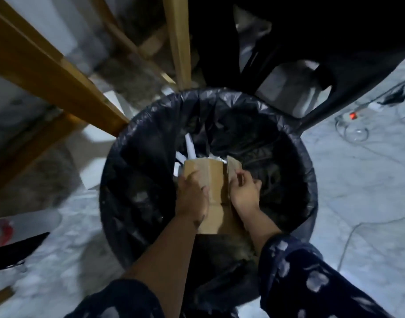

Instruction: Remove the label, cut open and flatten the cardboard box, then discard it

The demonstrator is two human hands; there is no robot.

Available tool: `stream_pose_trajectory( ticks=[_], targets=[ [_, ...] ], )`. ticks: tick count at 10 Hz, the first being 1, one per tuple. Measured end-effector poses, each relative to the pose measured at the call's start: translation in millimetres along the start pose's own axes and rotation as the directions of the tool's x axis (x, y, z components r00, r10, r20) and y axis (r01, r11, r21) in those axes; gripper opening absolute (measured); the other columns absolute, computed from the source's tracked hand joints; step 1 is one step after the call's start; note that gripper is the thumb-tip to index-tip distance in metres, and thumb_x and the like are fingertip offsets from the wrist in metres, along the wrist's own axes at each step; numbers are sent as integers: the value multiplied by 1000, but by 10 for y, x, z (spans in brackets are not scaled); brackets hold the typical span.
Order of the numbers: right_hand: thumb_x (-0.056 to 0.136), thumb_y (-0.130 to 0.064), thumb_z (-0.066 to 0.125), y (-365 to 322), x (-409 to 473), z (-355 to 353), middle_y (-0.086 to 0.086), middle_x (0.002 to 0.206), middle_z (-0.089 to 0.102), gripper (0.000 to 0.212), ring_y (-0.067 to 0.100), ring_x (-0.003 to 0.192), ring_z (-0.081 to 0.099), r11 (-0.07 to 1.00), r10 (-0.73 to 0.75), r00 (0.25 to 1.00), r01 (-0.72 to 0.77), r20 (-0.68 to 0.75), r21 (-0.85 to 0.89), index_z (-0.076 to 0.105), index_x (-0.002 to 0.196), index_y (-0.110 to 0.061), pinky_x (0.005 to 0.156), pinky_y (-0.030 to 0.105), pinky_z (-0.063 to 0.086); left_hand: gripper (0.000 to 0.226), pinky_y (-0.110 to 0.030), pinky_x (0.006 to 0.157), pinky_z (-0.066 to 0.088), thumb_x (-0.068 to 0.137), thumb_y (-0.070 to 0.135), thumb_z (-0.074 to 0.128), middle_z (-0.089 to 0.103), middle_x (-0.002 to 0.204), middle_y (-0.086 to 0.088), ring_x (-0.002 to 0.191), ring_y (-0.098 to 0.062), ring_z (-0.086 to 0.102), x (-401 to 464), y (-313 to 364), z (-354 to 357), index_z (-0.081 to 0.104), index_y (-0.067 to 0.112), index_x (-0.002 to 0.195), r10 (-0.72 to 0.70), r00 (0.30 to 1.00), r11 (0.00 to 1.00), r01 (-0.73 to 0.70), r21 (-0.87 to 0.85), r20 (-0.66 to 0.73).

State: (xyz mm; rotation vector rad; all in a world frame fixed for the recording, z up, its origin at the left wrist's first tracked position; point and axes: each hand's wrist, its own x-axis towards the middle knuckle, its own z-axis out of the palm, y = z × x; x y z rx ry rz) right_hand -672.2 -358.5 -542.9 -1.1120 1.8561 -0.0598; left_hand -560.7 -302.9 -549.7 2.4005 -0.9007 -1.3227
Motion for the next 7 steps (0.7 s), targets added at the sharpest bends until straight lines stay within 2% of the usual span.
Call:
stream_pose_trajectory(
  ticks=[1,2,3,4,5,6,7],
  targets=[
    [98,-23,41,184,472,319,14,138,41,36,31,123,43,998,21,1000,-22,-20,-54,50,132,-24,102,33,34,56,-44,116,22,99,22,46,12,156,-13,140,-33,20,478,-164,309,23,19,149,-23,1000,999,23,40,16],
    [97,-20,42,361,776,535,19,143,41,41,36,125,46,990,83,996,-81,17,-112,49,137,-26,103,37,37,59,-46,115,20,98,18,43,9,156,-15,140,-34,17,717,-320,469,16,20,150,-54,994,989,41,143,94],
    [96,-19,42,453,870,630,23,138,47,47,40,124,47,963,98,986,-60,131,-264,41,142,-25,100,39,40,73,-47,117,14,93,7,44,-9,160,-16,145,-34,5,715,-429,497,2,22,152,-28,983,945,-33,324,180],
    [95,-15,43,377,749,568,24,133,52,51,38,124,49,947,97,982,-40,164,-320,31,145,-9,99,38,40,86,-48,117,16,89,0,45,-11,161,-12,147,-33,3,594,-365,319,-11,21,152,-20,973,954,-51,295,231],
    [95,-20,43,192,417,328,23,132,54,51,40,122,51,952,104,989,-68,109,-298,33,143,-7,99,40,43,87,-49,112,29,90,7,48,15,157,-17,141,-35,23,330,-149,-35,-11,22,152,-79,963,946,-10,325,257],
    [96,-27,44,-153,49,6,18,129,59,46,35,118,55,960,38,985,11,168,-279,44,139,-13,95,35,45,69,-44,104,39,90,10,45,42,142,-15,130,-34,39,29,160,-562,14,19,152,-78,973,921,-13,389,219],
    [96,-22,46,-463,-482,-378,13,124,63,39,29,109,61,971,-36,955,104,294,-218,52,133,-14,91,33,47,51,-38,101,42,93,16,39,55,128,-10,119,-31,49,-436,383,-1024,35,17,143,41,981,937,-104,332,191]
  ],
)
